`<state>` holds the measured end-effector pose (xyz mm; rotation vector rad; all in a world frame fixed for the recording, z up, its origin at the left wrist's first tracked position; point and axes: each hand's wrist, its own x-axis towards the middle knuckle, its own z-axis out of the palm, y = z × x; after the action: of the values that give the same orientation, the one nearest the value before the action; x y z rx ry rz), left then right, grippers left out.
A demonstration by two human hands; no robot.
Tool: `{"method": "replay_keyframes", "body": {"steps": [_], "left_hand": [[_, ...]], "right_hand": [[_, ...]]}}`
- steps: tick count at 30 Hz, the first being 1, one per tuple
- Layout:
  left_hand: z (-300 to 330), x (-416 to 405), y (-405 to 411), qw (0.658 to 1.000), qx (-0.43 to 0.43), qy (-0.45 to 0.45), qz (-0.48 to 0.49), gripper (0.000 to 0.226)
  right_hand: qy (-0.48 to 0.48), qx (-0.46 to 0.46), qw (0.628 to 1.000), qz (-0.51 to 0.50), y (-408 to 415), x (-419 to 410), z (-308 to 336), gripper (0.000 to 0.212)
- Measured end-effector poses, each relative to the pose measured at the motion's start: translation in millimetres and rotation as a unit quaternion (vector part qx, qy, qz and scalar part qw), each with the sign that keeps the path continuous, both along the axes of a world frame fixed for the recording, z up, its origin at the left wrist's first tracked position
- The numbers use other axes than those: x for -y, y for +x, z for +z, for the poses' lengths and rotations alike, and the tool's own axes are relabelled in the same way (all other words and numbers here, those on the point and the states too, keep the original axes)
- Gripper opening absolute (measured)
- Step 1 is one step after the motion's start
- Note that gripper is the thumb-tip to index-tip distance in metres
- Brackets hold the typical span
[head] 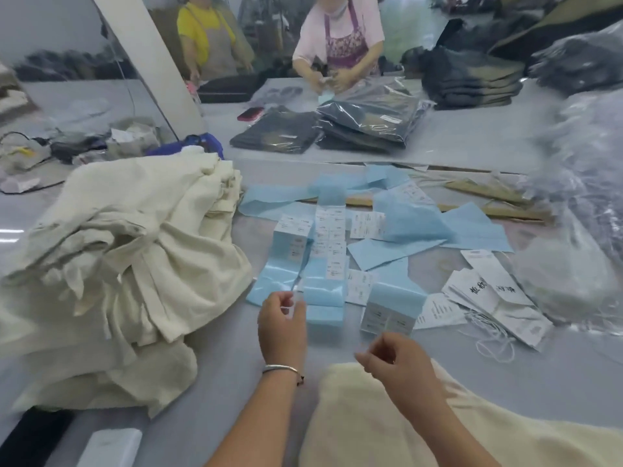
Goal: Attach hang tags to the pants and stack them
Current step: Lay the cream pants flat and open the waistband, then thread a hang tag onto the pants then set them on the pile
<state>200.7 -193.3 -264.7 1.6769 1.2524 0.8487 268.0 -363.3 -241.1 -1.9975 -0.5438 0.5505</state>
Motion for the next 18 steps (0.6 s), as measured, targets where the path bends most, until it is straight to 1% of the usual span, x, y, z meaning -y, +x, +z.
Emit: {"method": "replay_keyframes", "body": {"steps": [1, 3, 5, 6, 7, 8, 9, 11, 13, 14, 15, 18], "left_hand": [[-2, -12, 14, 1.0, -0.011, -0.016, -0.022, 0.013], [-10, -29, 39, 0.994, -0.064, -0.046, -0.071, 0.036], [-19, -37, 57, 0.978, -0.18, -0.035, -0.104, 0.055], [-23, -39, 63, 0.965, -0.237, -0.014, -0.11, 0.058], [-26, -42, 66, 0.955, -0.275, 0.005, -0.112, 0.058], [-28, -45, 69, 0.949, -0.293, 0.012, -0.118, 0.055], [-29, -49, 70, 0.946, -0.298, 0.008, -0.129, 0.05], [-31, -55, 70, 0.941, -0.301, 0.0, -0.151, 0.033], [-32, -59, 66, 0.936, -0.31, 0.021, -0.163, 0.022], [-33, -59, 63, 0.935, -0.31, 0.038, -0.166, 0.023], [-34, -58, 61, 0.936, -0.305, 0.053, -0.168, 0.03], [-34, -58, 55, 0.938, -0.282, 0.062, -0.19, 0.059]], "right_hand": [[-0.002, 0.001, 1.0, -0.007, 4, -11, -1, 0.024], [-0.003, 0.004, 1.0, -0.017, 13, -33, -2, 0.024], [0.003, 0.002, 1.0, -0.025, 23, -55, -4, 0.019], [0.011, 0.001, 1.0, -0.03, 27, -66, -5, 0.016], [0.019, 0.0, 0.999, -0.036, 31, -76, -7, 0.012], [0.026, -0.005, 0.999, -0.047, 35, -85, -9, 0.009], [0.031, -0.015, 0.998, -0.061, 39, -92, -12, 0.009], [0.026, -0.042, 0.995, -0.089, 47, -104, -19, 0.015], [0.007, -0.066, 0.992, -0.108, 55, -114, -25, 0.022], [0.0, -0.079, 0.99, -0.114, 58, -119, -28, 0.025], [-0.002, -0.094, 0.988, -0.12, 62, -123, -30, 0.027], [-0.001, -0.139, 0.982, -0.127, 68, -133, -34, 0.028]]}}
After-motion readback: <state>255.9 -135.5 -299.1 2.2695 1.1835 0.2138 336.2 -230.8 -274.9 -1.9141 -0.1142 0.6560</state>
